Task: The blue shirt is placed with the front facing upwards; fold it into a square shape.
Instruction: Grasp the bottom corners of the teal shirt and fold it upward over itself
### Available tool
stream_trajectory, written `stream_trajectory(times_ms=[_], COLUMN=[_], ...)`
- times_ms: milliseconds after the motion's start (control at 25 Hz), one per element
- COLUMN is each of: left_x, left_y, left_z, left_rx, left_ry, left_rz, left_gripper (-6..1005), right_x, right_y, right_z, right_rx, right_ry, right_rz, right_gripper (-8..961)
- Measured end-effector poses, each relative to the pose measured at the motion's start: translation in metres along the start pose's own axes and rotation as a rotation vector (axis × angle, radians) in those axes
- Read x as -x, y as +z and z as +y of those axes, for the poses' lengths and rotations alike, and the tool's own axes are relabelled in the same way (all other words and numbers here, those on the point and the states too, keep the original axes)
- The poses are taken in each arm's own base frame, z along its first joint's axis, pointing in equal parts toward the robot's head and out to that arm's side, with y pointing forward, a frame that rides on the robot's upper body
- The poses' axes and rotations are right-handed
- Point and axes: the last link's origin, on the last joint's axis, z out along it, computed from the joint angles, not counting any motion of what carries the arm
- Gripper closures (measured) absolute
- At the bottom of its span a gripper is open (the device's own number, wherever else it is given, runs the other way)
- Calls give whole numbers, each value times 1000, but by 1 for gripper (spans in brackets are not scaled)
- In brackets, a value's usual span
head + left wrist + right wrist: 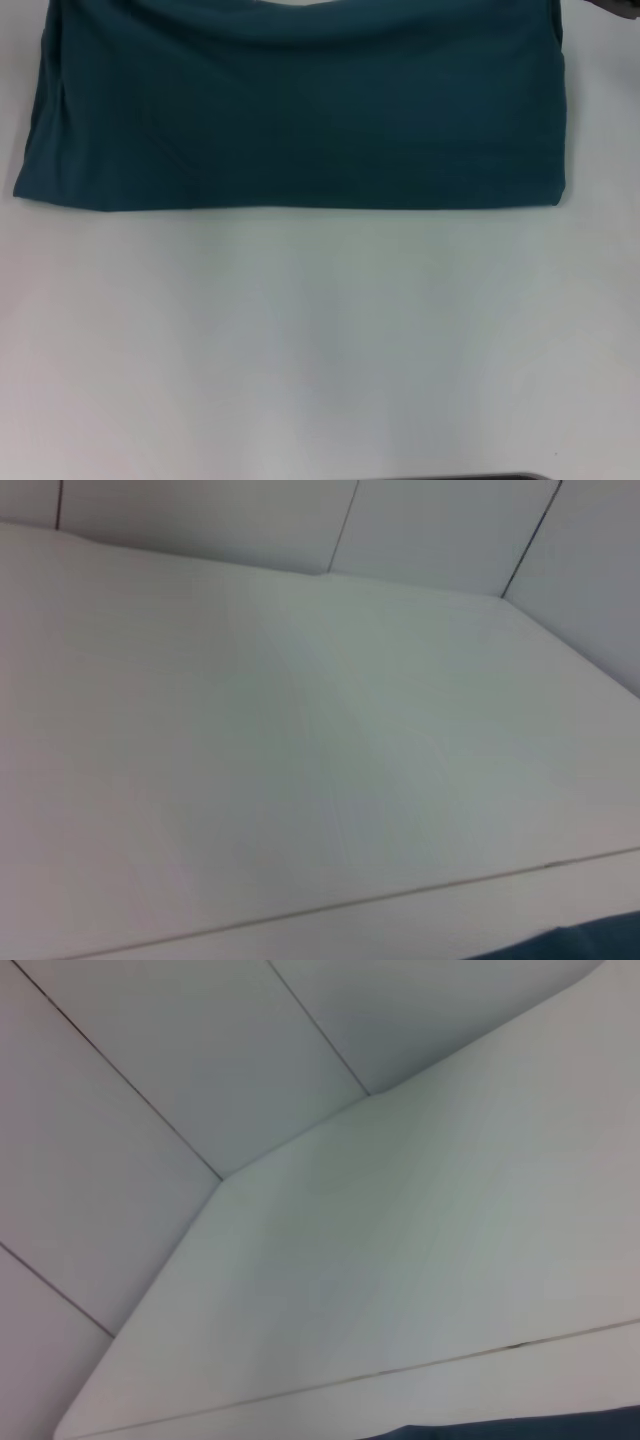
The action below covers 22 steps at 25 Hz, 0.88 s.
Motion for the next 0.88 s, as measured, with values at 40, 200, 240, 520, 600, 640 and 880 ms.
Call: stream_trajectory(times_ms=[40, 200, 240, 520, 600, 640, 880], left_x=[0, 4, 8, 26, 31, 31, 34], left_y=[1, 8, 11, 21, 22, 22, 18], left_z=[0, -1, -2, -7, -15, -15, -26], left_rx=[-3, -43, -66, -199, -273, -273, -355], left_ry=[0, -18, -30, -58, -72, -72, -99], left_rz=[2, 18, 28, 84, 107, 107, 136], left_gripper=[971, 950, 940, 867, 846, 835, 519], right_x=[0, -3, -4, -9, -7, -5, 2], right_y=[2, 10, 12, 30, 32, 32, 26], right_z=[1, 0, 0, -6, -11, -13, -18], right_rx=[-2, -32, -47, -160, -206, -222, -238], right_ry=[-2, 3, 6, 10, 21, 21, 8], right_rz=[1, -9, -14, -41, -75, -93, -150], right_gripper=[890, 886, 885, 877, 838, 800, 551])
